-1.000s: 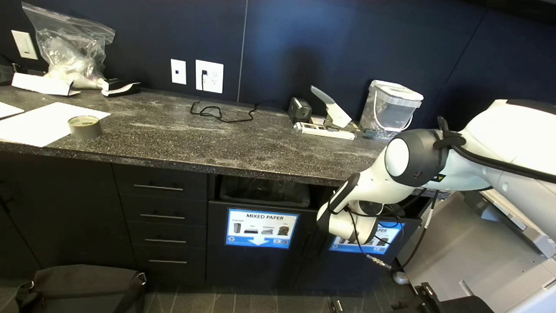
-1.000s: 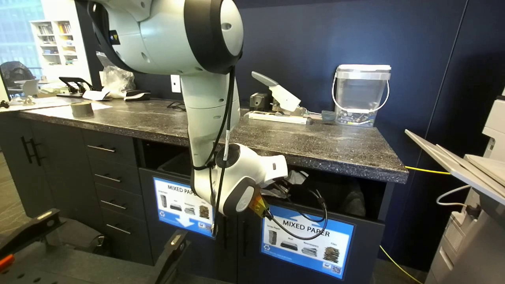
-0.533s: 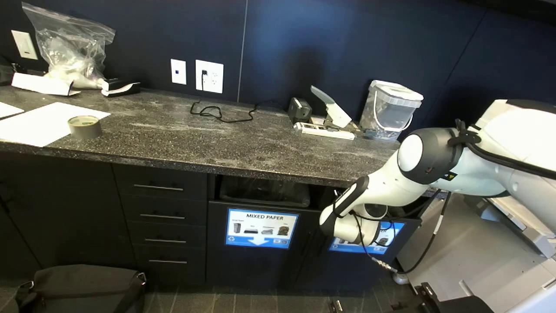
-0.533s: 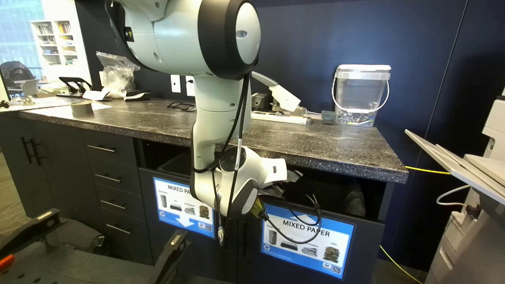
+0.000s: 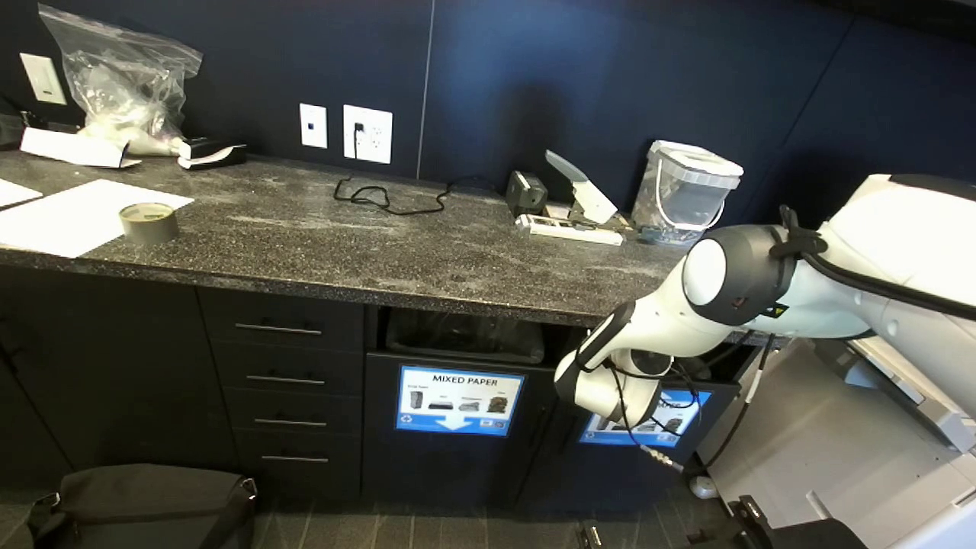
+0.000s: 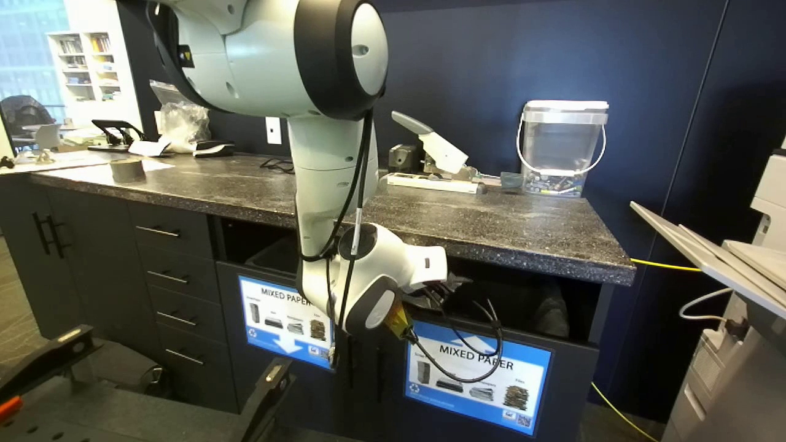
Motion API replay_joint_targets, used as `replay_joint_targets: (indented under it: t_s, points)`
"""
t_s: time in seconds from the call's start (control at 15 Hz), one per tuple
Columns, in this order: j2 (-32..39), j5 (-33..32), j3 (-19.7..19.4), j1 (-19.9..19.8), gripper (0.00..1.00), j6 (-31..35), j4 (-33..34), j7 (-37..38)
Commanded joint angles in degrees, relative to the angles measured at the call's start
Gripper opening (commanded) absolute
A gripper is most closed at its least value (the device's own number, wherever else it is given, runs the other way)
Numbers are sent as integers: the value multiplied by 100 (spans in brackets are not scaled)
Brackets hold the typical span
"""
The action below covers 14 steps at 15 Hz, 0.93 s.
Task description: Remove all the paper trash from the base top and put them in the mixed paper bin on the left
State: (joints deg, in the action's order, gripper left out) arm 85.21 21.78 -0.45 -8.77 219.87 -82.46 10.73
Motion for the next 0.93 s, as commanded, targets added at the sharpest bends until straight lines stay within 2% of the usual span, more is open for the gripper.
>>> replay_joint_targets:
  t_s: [0.0, 0.07, 0.33, 0.87]
  points:
    - [3, -295, -127, 70, 100, -536, 432, -229]
    - [-49, -571, -60, -28, 100, -516, 367, -149]
    - [-281, -940, -78, -121, 100, -347, 20, -133]
    - [-1010, -3186, -17, -586, 100, 87, -1088, -27]
